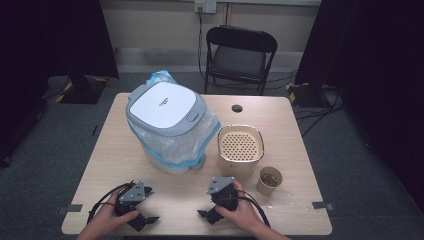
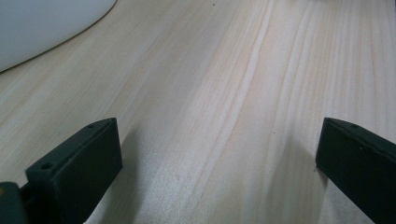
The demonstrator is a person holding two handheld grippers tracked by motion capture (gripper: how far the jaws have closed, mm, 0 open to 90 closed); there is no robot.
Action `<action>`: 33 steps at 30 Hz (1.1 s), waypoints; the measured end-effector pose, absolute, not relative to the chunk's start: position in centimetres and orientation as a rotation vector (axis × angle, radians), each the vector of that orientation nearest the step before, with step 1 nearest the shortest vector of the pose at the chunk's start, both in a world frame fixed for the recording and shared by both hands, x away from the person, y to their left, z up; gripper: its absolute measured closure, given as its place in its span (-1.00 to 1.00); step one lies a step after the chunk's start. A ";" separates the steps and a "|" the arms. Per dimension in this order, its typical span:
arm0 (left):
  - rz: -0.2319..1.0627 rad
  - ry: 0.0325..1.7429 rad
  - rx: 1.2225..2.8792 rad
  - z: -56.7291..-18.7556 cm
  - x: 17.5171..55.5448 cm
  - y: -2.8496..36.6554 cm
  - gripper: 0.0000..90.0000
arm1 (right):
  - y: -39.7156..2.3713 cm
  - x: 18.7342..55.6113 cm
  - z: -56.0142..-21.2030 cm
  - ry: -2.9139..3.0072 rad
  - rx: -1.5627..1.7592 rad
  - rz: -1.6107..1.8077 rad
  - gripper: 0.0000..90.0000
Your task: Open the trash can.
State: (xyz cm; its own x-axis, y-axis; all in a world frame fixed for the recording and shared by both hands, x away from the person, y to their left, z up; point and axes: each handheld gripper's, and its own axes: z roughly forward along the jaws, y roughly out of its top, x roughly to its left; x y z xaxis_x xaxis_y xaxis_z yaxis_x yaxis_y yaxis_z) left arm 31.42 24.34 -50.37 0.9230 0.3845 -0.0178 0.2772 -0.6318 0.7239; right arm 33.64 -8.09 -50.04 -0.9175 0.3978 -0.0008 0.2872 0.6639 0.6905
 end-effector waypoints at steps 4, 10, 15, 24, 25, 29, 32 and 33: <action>0.164 0.461 2.299 -50.3 31.5 24.4 -1.00 | -8.5 33.7 -49.6 2.771 0.519 1.043 -0.92; 0.170 0.463 2.296 -50.3 31.4 24.4 -1.00 | -9.7 33.9 -47.6 2.801 0.552 1.029 -0.60; 0.176 0.467 2.291 -50.4 31.4 24.3 -1.00 | -10.6 34.1 -45.7 2.815 0.597 1.049 -0.65; 0.162 0.461 2.299 -50.3 31.5 24.4 -1.00 | -10.7 34.1 -42.4 2.838 0.557 1.053 -0.65; 0.164 0.461 2.298 -50.3 31.5 24.4 -1.00 | -10.7 34.1 -42.0 2.836 0.557 1.047 -0.65; 0.171 0.464 2.295 -50.3 31.4 24.4 -1.00 | -10.6 34.2 -40.5 2.836 0.522 1.033 -0.65; 0.163 0.462 2.299 -50.3 31.5 24.4 -1.00 | -10.7 34.4 -39.5 2.836 0.504 1.031 -0.65; 0.170 0.465 2.296 -50.3 31.4 24.4 -1.00 | -10.7 34.5 -39.2 2.839 0.505 1.039 -0.65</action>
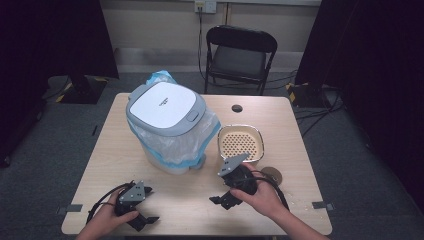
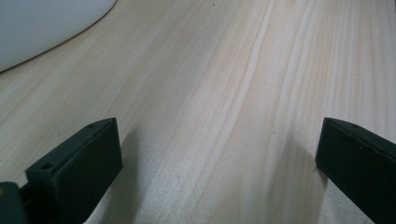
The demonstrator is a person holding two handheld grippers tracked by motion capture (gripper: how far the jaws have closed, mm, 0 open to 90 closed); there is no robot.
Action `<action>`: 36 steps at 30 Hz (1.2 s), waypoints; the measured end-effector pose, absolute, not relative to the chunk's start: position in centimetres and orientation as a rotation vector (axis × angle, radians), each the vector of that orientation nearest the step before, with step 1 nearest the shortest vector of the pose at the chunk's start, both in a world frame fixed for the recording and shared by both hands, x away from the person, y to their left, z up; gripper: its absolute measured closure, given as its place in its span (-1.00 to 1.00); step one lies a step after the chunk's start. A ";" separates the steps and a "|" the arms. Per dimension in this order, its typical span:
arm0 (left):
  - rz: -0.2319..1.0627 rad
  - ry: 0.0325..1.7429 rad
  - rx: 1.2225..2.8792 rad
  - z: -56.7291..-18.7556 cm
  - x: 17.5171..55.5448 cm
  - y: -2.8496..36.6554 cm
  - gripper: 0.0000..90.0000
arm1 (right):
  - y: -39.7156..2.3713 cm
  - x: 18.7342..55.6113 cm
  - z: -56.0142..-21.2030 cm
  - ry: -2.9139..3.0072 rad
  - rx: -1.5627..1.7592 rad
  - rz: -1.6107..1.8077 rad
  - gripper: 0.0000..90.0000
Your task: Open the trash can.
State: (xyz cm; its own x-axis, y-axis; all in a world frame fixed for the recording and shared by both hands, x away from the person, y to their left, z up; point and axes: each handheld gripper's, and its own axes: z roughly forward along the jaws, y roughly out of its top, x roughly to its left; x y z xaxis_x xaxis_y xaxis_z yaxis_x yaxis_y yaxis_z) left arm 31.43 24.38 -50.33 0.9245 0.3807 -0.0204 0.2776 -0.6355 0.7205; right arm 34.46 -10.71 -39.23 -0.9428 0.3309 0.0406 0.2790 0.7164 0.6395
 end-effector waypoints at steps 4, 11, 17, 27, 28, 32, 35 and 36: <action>0.170 0.466 2.298 -50.3 31.4 24.4 -1.00 | -10.7 34.7 -37.9 2.844 0.495 1.025 -0.65; 0.176 0.470 2.290 -50.4 31.4 24.3 -1.00 | -10.7 35.6 -35.5 2.835 0.477 1.017 -0.64; 0.175 0.469 2.292 -50.4 31.4 24.3 -1.00 | -10.7 36.6 -33.5 2.824 0.483 1.022 -0.65; 0.169 0.460 2.300 -50.3 31.5 24.4 -1.00 | -10.5 38.2 -31.7 2.810 0.490 1.009 -0.65; 0.170 0.460 2.299 -50.3 31.5 24.4 -1.00 | -10.4 38.4 -31.5 2.808 0.485 1.014 -0.65; 0.179 0.464 2.294 -50.3 31.4 24.4 -1.00 | -10.3 38.9 -31.0 2.801 0.495 1.011 -0.65; 0.170 0.459 2.299 -50.3 31.5 24.4 -1.00 | -10.1 39.4 -30.8 2.800 0.507 1.010 -0.65; 0.175 0.462 2.296 -50.3 31.5 24.4 -1.00 | -10.0 39.5 -30.7 2.800 0.513 1.008 -0.65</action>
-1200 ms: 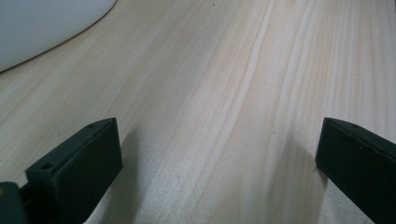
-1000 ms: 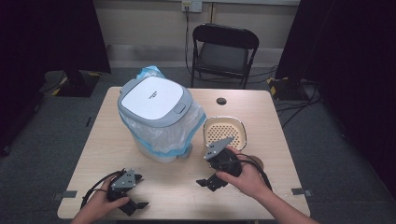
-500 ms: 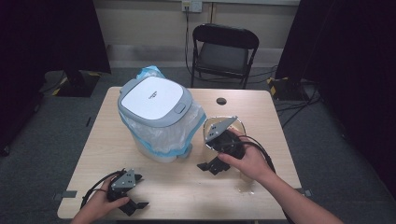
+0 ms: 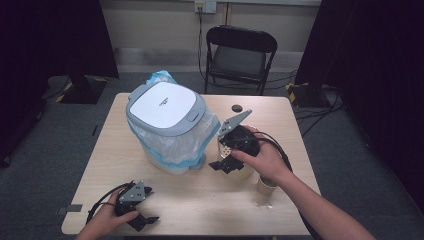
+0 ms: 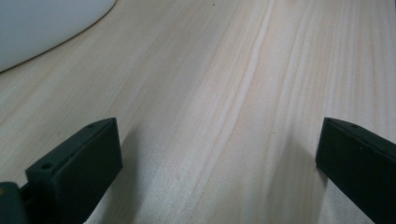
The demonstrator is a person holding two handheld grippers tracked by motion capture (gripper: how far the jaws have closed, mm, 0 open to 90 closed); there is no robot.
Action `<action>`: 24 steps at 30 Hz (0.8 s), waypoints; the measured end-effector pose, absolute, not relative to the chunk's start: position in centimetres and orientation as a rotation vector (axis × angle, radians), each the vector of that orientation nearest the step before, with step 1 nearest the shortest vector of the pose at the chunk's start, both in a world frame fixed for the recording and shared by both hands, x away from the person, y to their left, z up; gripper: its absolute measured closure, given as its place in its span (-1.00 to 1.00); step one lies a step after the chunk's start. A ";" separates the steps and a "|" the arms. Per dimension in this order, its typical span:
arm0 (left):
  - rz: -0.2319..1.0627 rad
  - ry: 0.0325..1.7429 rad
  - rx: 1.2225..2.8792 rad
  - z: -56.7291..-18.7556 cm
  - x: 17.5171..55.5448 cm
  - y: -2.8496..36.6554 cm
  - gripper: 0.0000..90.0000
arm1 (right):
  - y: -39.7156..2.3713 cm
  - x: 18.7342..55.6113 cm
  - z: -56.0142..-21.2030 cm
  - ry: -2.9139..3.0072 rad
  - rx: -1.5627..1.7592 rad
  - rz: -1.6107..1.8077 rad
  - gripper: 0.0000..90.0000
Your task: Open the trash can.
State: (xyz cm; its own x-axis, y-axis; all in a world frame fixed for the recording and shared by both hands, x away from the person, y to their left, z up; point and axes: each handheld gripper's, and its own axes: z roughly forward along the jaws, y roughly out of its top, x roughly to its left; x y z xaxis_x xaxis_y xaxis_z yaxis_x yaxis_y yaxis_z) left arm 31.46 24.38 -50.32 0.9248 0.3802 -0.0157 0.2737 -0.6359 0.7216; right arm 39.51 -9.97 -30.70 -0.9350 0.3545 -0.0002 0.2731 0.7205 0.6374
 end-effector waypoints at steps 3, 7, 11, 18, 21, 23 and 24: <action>0.176 0.464 2.296 -50.3 31.4 24.4 -1.00 | -9.7 40.1 -30.5 2.797 0.501 0.995 -0.65; 0.168 0.460 2.301 -50.3 31.5 24.4 -1.00 | -9.6 40.7 -30.1 2.795 0.511 0.977 -0.65; 0.169 0.461 2.302 -50.3 31.5 24.4 -1.00 | -9.5 41.3 -29.7 2.787 0.525 0.977 -0.65; 0.171 0.463 2.301 -50.3 31.4 24.4 -1.00 | -9.7 42.5 -28.7 2.767 0.565 1.006 -0.65; 0.171 0.464 2.300 -50.3 31.4 24.4 -1.00 | -9.8 43.0 -28.2 2.753 0.580 1.008 -0.66; 0.170 0.463 2.301 -50.3 31.4 24.4 -1.00 | -9.9 43.3 -27.9 2.739 0.589 1.007 -0.66; 0.171 0.464 2.300 -50.3 31.4 24.4 -1.00 | -9.9 43.5 -27.7 2.736 0.595 1.010 -0.66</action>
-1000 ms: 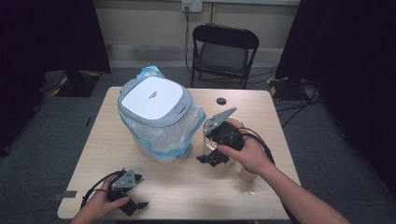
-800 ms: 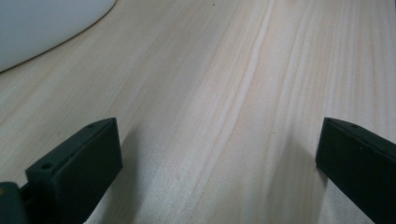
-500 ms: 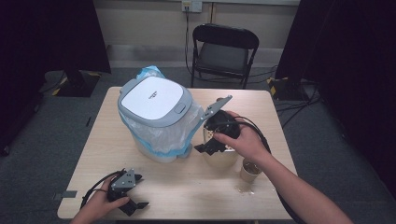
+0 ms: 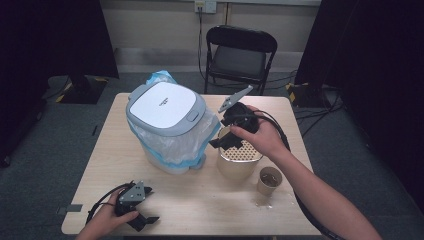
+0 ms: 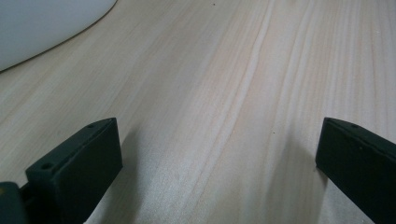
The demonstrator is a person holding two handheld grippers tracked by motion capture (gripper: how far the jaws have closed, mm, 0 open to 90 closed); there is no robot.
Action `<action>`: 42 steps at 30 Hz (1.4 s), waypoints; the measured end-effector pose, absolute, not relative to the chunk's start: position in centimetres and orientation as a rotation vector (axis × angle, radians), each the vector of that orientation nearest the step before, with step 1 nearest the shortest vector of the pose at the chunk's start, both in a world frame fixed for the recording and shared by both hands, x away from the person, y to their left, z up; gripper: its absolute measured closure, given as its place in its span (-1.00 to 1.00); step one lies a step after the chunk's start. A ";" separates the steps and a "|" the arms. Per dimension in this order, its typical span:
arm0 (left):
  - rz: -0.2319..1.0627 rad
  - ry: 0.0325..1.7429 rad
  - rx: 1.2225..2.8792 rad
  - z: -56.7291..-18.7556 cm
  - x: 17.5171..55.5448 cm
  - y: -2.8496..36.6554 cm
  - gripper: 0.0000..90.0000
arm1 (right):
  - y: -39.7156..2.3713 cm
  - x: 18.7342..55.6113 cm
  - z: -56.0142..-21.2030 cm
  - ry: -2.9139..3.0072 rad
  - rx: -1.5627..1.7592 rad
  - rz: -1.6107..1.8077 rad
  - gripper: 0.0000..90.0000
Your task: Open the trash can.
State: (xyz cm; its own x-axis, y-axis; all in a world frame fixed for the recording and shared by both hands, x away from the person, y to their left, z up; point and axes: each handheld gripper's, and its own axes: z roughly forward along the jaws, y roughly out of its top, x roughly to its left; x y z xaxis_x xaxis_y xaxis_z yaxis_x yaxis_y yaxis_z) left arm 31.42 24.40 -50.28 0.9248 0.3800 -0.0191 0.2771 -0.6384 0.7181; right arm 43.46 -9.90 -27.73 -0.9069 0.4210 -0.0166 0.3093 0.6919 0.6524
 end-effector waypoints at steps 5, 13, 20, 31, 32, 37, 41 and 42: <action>0.170 0.464 2.300 -50.3 31.4 24.4 -1.00 | -9.9 44.2 -27.0 2.730 0.615 1.013 -0.66; 0.170 0.465 2.300 -50.3 31.4 24.4 -1.00 | -10.1 44.9 -26.0 2.712 0.626 1.002 -0.67; 0.170 0.465 2.300 -50.3 31.4 24.4 -1.00 | -10.2 45.6 -25.3 2.694 0.642 1.012 -0.67; 0.170 0.465 2.300 -50.3 31.4 24.4 -1.00 | -9.5 46.5 -24.2 2.671 0.652 1.017 -0.67; 0.171 0.466 2.300 -50.3 31.4 24.4 -1.00 | -9.4 46.6 -24.0 2.668 0.654 1.016 -0.68; 0.170 0.465 2.300 -50.3 31.4 24.4 -1.00 | -9.1 46.9 -23.5 2.664 0.655 1.018 -0.67; 0.171 0.465 2.300 -50.3 31.4 24.4 -1.00 | -8.8 47.3 -23.2 2.657 0.661 1.025 -0.67; 0.170 0.464 2.300 -50.3 31.4 24.4 -1.00 | -8.7 47.4 -23.2 2.655 0.660 1.025 -0.67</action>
